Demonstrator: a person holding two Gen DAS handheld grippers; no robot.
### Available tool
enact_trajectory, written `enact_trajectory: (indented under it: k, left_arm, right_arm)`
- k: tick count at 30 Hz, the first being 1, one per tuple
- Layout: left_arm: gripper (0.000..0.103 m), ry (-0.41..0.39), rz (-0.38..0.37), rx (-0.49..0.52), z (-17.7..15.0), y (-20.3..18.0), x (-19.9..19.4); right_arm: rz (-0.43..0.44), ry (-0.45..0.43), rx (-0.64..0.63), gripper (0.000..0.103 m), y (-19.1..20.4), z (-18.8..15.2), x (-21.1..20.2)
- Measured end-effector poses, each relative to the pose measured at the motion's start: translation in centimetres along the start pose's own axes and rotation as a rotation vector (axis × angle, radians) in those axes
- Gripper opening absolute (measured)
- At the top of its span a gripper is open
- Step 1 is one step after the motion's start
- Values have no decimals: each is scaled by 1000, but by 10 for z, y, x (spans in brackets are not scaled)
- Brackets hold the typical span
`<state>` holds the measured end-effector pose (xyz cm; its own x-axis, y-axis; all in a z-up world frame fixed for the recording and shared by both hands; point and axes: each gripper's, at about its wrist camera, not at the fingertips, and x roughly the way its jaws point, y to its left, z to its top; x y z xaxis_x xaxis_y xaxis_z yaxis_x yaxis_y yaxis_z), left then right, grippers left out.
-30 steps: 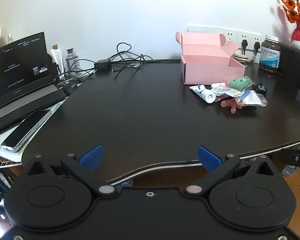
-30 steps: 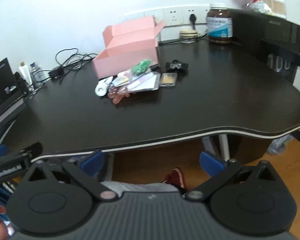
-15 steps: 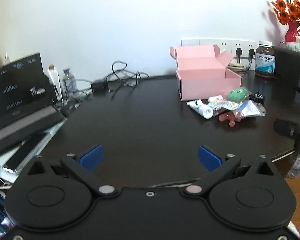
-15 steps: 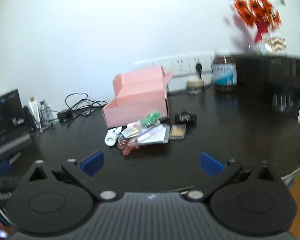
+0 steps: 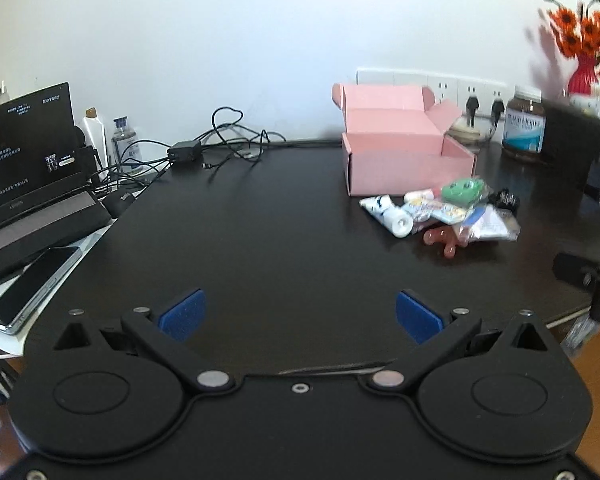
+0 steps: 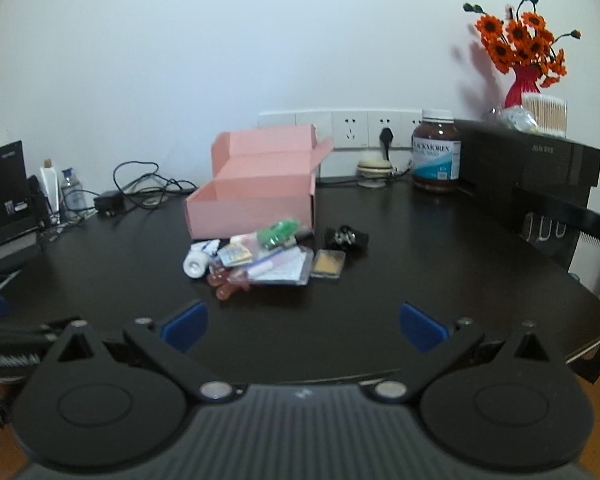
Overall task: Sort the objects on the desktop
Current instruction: 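Move both tools toward the pile of items beside the pink box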
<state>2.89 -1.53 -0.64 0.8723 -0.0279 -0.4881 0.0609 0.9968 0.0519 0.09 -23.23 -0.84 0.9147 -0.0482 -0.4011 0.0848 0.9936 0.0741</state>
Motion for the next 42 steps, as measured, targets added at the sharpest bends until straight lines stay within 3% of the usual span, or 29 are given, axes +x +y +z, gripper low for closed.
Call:
enact_trajectory:
  k: [9, 15, 35, 42]
  left_arm:
    - [103, 12, 58, -37, 2, 3, 17]
    - [103, 12, 34, -70, 9, 5, 30]
    - [103, 44, 21, -12, 16, -6, 72]
    - [103, 10, 25, 38, 24, -13, 81]
  right_arm:
    - [71, 101, 1, 102, 5, 3, 21]
    - [63, 133, 75, 102, -11, 1, 26]
    - [-86, 38, 8, 102, -19, 8, 47]
    - [4, 17, 51, 102, -33, 14, 49]
